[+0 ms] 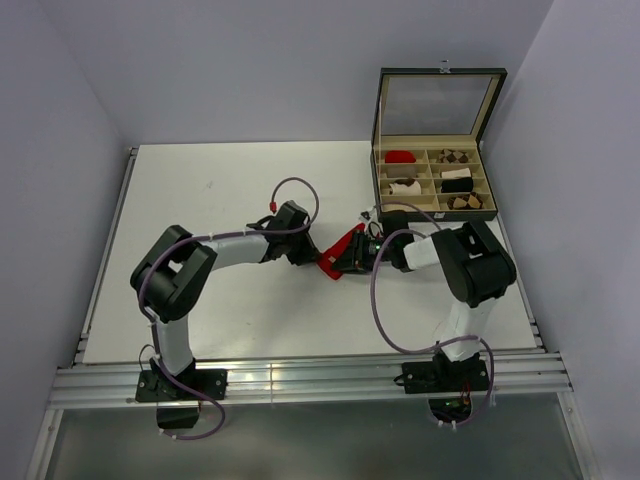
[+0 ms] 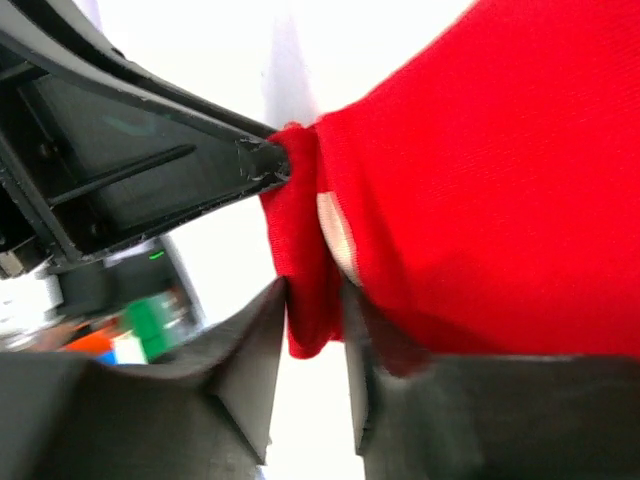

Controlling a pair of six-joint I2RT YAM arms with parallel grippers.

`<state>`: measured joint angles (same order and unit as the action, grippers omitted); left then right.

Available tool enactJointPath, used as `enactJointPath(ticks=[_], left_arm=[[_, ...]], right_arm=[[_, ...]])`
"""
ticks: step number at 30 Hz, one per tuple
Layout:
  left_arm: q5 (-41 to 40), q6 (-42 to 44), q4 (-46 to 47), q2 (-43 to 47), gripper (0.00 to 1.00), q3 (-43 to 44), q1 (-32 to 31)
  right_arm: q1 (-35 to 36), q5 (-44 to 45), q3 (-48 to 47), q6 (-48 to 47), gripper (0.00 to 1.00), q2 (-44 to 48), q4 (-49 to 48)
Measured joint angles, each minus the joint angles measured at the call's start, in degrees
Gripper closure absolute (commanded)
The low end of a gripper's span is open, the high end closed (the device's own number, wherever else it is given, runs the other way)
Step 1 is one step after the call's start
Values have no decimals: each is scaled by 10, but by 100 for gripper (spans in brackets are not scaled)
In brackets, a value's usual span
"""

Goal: Roll the socks
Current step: Roll the sock at the center of the board.

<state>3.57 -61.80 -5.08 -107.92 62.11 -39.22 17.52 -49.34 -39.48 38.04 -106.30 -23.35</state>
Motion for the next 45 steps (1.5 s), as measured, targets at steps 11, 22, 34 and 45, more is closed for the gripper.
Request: enactJointPath(ticks=[11,22,34,45], left_arm=[[-7,33,-36,-17,78,38,-6],[-14,50,-52,-17,77,48,-10],[-16,54,-58,-17,76,51,-10],[-19,56,-69,-20,76,58,3]], right_arm=[[161,369,0,-177,54,228,149],[281,544,0,-287,57,224,154],[306,612,-33,-311,58,139,167],[317,694,-106,-259,65,76,231]])
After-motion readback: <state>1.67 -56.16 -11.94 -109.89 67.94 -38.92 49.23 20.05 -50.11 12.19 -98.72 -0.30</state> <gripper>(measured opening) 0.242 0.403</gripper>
